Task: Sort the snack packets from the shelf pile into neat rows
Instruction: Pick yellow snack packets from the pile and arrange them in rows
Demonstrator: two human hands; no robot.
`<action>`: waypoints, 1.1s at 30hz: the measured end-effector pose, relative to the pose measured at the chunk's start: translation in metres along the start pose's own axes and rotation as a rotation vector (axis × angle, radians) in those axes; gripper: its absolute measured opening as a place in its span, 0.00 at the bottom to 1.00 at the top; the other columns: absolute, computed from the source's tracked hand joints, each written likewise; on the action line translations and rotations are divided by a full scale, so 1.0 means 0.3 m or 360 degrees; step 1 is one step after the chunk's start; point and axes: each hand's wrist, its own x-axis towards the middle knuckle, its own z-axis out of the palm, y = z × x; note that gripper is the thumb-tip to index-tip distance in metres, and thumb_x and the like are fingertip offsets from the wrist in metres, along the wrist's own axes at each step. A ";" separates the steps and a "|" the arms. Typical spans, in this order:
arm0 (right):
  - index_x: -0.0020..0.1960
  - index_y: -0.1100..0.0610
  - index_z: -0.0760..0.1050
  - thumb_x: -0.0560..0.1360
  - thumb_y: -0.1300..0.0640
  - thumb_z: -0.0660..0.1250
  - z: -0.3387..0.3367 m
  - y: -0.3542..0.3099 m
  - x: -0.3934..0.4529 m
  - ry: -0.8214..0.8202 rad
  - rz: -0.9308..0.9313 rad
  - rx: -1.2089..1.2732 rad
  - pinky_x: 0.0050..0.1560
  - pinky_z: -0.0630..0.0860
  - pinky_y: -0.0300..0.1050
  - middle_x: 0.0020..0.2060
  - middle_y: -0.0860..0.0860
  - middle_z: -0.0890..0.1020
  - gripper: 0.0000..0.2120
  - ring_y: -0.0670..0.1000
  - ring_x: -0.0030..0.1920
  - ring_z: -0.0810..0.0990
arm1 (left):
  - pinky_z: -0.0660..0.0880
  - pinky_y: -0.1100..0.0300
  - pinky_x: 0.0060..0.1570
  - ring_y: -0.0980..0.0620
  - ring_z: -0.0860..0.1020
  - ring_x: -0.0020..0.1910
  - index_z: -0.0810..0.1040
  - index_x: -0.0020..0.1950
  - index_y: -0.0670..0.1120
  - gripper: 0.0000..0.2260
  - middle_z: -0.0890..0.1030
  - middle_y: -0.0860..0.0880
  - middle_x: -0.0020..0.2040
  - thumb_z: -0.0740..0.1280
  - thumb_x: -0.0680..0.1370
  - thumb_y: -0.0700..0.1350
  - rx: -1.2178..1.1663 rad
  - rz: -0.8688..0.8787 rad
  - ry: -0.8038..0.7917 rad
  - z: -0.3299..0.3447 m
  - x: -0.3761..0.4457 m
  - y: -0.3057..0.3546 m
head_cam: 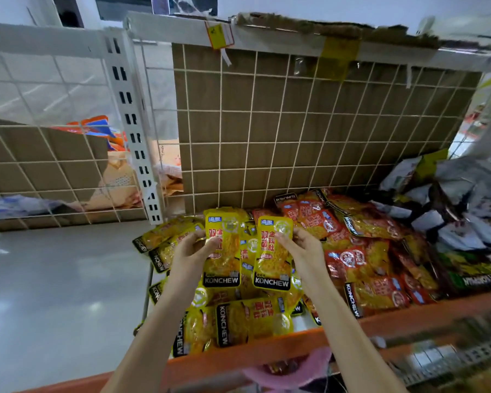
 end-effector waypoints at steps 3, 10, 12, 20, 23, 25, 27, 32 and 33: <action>0.47 0.59 0.79 0.74 0.57 0.70 -0.008 0.010 -0.018 -0.0001 0.0008 0.0032 0.43 0.74 0.36 0.37 0.49 0.81 0.06 0.46 0.40 0.77 | 0.72 0.54 0.53 0.52 0.79 0.42 0.78 0.49 0.45 0.05 0.80 0.48 0.40 0.69 0.75 0.42 0.0034 0.0012 -0.0015 0.010 -0.035 -0.006; 0.46 0.55 0.79 0.74 0.54 0.70 0.026 -0.003 -0.020 -0.0172 0.0055 0.0063 0.44 0.71 0.41 0.40 0.53 0.79 0.05 0.51 0.42 0.74 | 0.72 0.58 0.50 0.54 0.79 0.43 0.76 0.52 0.45 0.07 0.80 0.50 0.41 0.69 0.75 0.42 -0.0011 0.0041 0.0224 -0.004 -0.141 0.004; 0.46 0.57 0.79 0.74 0.54 0.70 0.052 -0.008 -0.031 -0.0294 0.0050 0.0070 0.43 0.68 0.46 0.38 0.54 0.76 0.06 0.51 0.41 0.71 | 0.73 0.59 0.50 0.54 0.79 0.43 0.76 0.53 0.45 0.08 0.81 0.49 0.43 0.69 0.75 0.41 -0.0057 0.0046 0.0383 -0.018 -0.187 0.001; 0.44 0.55 0.78 0.75 0.58 0.69 0.315 0.046 -0.215 -0.0979 0.0181 0.0150 0.38 0.75 0.44 0.34 0.49 0.79 0.01 0.49 0.39 0.75 | 0.77 0.56 0.41 0.54 0.80 0.35 0.78 0.46 0.43 0.04 0.84 0.50 0.36 0.66 0.75 0.35 -0.0183 0.0114 0.1171 -0.238 -0.549 -0.061; 0.43 0.56 0.78 0.74 0.62 0.69 0.430 0.075 -0.342 -0.1257 0.0239 0.0193 0.36 0.78 0.43 0.33 0.49 0.81 0.02 0.48 0.35 0.78 | 0.75 0.49 0.47 0.47 0.79 0.41 0.78 0.49 0.42 0.05 0.83 0.42 0.45 0.66 0.75 0.36 -0.0195 0.0112 0.1432 -0.340 -0.725 -0.073; 0.43 0.57 0.78 0.74 0.62 0.69 0.500 0.083 -0.432 -0.1446 0.0282 0.0211 0.35 0.78 0.42 0.33 0.51 0.81 0.02 0.47 0.34 0.78 | 0.75 0.48 0.48 0.45 0.78 0.42 0.78 0.50 0.42 0.05 0.82 0.42 0.46 0.67 0.75 0.36 -0.0257 0.0129 0.1598 -0.403 -0.826 -0.075; 0.42 0.58 0.78 0.74 0.63 0.69 0.571 0.084 -0.517 -0.1578 0.0320 0.0227 0.35 0.77 0.42 0.33 0.51 0.80 0.03 0.48 0.33 0.78 | 0.76 0.47 0.48 0.46 0.78 0.42 0.78 0.49 0.43 0.05 0.82 0.43 0.44 0.67 0.75 0.36 -0.0309 0.0171 0.1746 -0.467 -0.917 -0.073; 0.42 0.56 0.81 0.71 0.59 0.73 0.753 0.088 -0.692 -0.1801 0.0361 0.0201 0.46 0.78 0.55 0.37 0.53 0.83 0.01 0.54 0.39 0.80 | 0.79 0.58 0.41 0.55 0.80 0.35 0.78 0.50 0.43 0.05 0.82 0.47 0.42 0.66 0.76 0.36 -0.0349 0.0280 0.1994 -0.645 -1.081 -0.057; 0.42 0.55 0.81 0.71 0.58 0.73 0.794 0.083 -0.728 -0.1839 0.0363 0.0197 0.47 0.77 0.57 0.38 0.54 0.83 0.01 0.56 0.41 0.80 | 0.78 0.63 0.37 0.58 0.80 0.34 0.77 0.51 0.42 0.05 0.81 0.47 0.43 0.66 0.76 0.36 -0.0323 0.0305 0.2031 -0.685 -1.105 -0.049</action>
